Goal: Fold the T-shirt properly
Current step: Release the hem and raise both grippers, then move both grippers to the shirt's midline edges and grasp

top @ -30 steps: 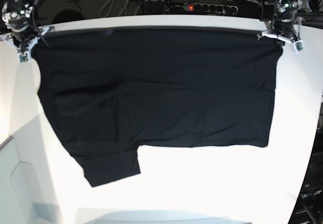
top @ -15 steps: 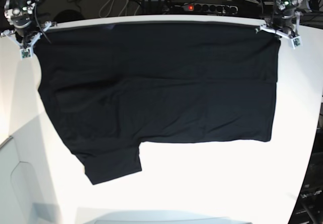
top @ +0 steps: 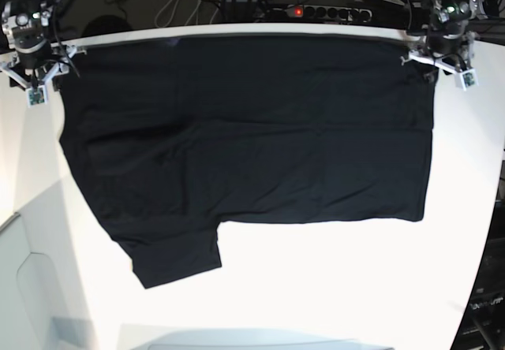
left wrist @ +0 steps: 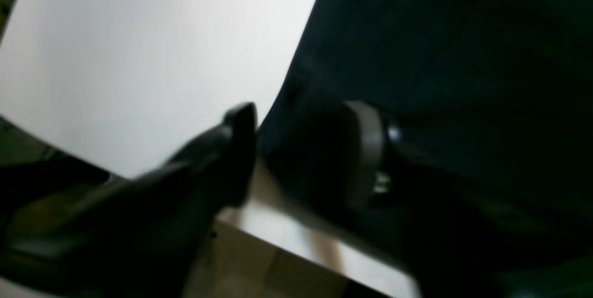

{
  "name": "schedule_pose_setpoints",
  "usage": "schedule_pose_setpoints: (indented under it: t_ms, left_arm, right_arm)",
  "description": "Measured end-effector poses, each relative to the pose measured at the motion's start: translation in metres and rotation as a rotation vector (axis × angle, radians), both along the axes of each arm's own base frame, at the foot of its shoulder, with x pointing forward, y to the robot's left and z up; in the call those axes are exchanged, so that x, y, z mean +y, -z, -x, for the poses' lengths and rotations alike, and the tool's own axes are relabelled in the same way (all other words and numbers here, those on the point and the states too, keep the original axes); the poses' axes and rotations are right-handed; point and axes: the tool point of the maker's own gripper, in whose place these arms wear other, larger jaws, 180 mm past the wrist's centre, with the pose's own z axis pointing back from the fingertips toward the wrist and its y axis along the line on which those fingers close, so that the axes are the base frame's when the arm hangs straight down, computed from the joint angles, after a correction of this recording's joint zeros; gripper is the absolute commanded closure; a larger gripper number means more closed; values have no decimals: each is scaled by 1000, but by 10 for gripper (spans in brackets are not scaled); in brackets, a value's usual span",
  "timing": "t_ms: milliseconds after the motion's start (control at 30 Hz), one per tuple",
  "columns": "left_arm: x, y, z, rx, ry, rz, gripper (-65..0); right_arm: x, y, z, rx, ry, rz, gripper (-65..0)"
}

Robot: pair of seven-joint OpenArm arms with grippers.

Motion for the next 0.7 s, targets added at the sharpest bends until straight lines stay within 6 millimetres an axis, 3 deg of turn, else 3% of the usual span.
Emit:
schedule_pose_setpoints:
  t_ms: [100, 167, 300, 433, 600, 700]
  left_arm:
    - [6, -10, -3, -29, -13, -14, -366]
    - [18, -21, -9, -60, -41, -42, -367]
    - [33, -54, -54, -219, -80, -64, -367]
    - [41, -69, -85, -309, -113, -53, -367]
    - [48, -76, -126, -391, -153, 5, -400]
    - [49, -70, -145, -382, -179, 73, -412]
  right_arm:
    - [-1, -8, -19, -42, 11, 3, -307]
    - [1, -23, -45, -127, 5, -10, -308]
    - [13, -39, -100, -227, -29, -33, -310]
    - [37, -34, -156, -268, -79, -132, -310]
    - [46, -12, -219, -227, -79, -219, -310]
    - [50, 1, -251, -172, -84, -263, -310]
